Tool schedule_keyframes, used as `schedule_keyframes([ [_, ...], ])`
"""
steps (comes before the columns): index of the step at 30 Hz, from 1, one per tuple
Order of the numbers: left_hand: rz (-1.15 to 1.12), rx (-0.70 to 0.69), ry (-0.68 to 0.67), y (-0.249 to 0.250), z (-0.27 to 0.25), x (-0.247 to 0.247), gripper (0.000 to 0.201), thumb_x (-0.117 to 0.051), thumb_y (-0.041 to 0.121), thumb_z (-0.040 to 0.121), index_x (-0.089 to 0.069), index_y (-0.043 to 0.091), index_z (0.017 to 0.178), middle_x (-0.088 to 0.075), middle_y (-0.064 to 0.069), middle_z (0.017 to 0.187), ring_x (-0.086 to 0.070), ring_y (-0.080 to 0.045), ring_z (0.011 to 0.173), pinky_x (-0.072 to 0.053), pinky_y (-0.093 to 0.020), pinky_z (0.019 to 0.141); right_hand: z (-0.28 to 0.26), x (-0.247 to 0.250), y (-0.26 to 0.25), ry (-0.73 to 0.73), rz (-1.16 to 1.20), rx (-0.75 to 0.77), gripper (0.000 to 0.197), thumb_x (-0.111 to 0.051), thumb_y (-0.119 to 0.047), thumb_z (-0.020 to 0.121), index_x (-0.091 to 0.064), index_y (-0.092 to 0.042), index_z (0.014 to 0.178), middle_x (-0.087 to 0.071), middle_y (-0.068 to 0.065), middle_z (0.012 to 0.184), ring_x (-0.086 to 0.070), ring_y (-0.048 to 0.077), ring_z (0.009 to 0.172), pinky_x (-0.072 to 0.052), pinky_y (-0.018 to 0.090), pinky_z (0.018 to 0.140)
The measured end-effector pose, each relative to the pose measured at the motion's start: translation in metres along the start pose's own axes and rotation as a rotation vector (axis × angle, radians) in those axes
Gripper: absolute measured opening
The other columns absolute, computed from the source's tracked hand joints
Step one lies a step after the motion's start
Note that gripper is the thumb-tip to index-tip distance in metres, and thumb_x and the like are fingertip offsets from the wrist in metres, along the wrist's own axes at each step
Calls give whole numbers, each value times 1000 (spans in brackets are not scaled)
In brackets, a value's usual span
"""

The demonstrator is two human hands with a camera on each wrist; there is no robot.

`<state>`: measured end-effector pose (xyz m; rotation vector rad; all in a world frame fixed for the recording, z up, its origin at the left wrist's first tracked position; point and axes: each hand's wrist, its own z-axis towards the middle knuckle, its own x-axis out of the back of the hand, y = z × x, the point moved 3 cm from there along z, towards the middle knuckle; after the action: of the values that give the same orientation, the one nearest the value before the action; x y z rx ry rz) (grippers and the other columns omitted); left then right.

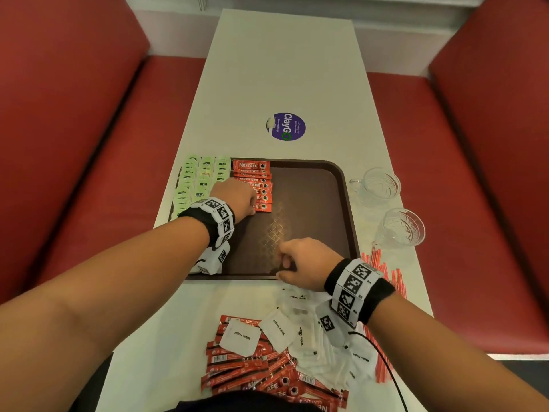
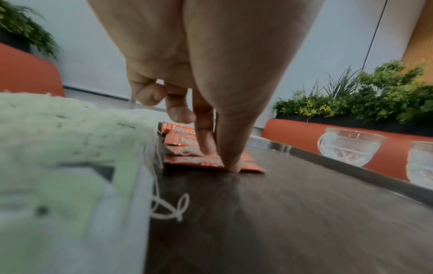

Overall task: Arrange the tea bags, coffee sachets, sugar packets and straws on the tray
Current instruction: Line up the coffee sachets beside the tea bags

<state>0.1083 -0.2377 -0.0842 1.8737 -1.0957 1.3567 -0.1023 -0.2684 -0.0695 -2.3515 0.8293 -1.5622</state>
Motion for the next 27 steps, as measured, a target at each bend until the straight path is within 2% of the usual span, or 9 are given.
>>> schedule_keyframes([
  [4,-98,-53,100,0,-35,8,23,-67,49,86,-70,32,101,-69,6,96,-61,-17,96,-51,-36,85,-14,-12,-16,-40,-42,81,32,-71,-47,84,-62,-27,107,-60,-11,95,-57,12,85,-50,32,77],
  [6,-143,-136,119,3,-63,10,21,-65,49,88,-69,31,100,-67,10,92,-60,-13,90,-50,-34,82,-22,-22,-24,-77,-85,104,38,-73,-52,81,-63,-27,107,-57,-12,91,-56,13,86,-50,34,78],
  [9,-172,-275,24,10,-109,1,22,-64,49,89,-69,31,101,-60,16,88,-53,-7,85,-42,-27,76,-32,-36,-36,-119,-161,108,42,-75,-57,77,-65,-28,105,-56,-12,90,-55,15,90,-51,37,79],
  [12,-124,-399,-113,13,-149,-22,26,-64,54,88,-67,33,104,-60,16,94,-48,-6,89,-44,-29,82,-40,-49,-47,-171,-230,111,46,-75,-62,73,-64,-27,102,-60,-8,92,-54,17,93,-50,38,80],
  [15,-97,-480,-230,12,-178,-47,40,-68,60,82,-65,33,112,-61,14,105,-48,-7,96,-45,-30,87,-48,-63,-56,-222,-311,122,49,-75,-68,68,-61,-28,92,-62,-6,89,-52,18,91,-50,42,82],
  [18,-91,-510,-269,11,-197,-68,62,-73,67,71,-58,33,121,-56,13,114,-46,-9,104,-44,-30,91,-56,-75,-66,-266,-400,160,51,-75,-69,65,-59,-26,88,-59,-6,89,-46,17,91,-43,39,82],
  [20,-108,-520,-249,13,-205,-77,68,-75,67,69,-53,33,123,-52,11,118,-46,-10,106,-43,-29,93,-58,-80,-71,-264,-477,192,53,-76,-67,65,-61,-24,92,-58,-5,92,-44,18,92,-39,39,81],
  [23,-134,-516,-225,15,-209,-85,65,-73,63,74,-49,32,126,-50,9,122,-46,-12,109,-43,-32,95,-57,-86,-73,-252,-550,205,55,-77,-65,67,-63,-24,100,-59,-4,98,-44,19,97,-38,40,85],
  [27,-121,-528,-208,13,-207,-83,50,-68,57,83,-55,30,124,-56,10,118,-50,-13,107,-45,-32,91,-52,-87,-72,-218,-538,181,47,-77,-61,70,-60,-26,95,-59,-5,97,-45,19,98,-36,40,85],
])
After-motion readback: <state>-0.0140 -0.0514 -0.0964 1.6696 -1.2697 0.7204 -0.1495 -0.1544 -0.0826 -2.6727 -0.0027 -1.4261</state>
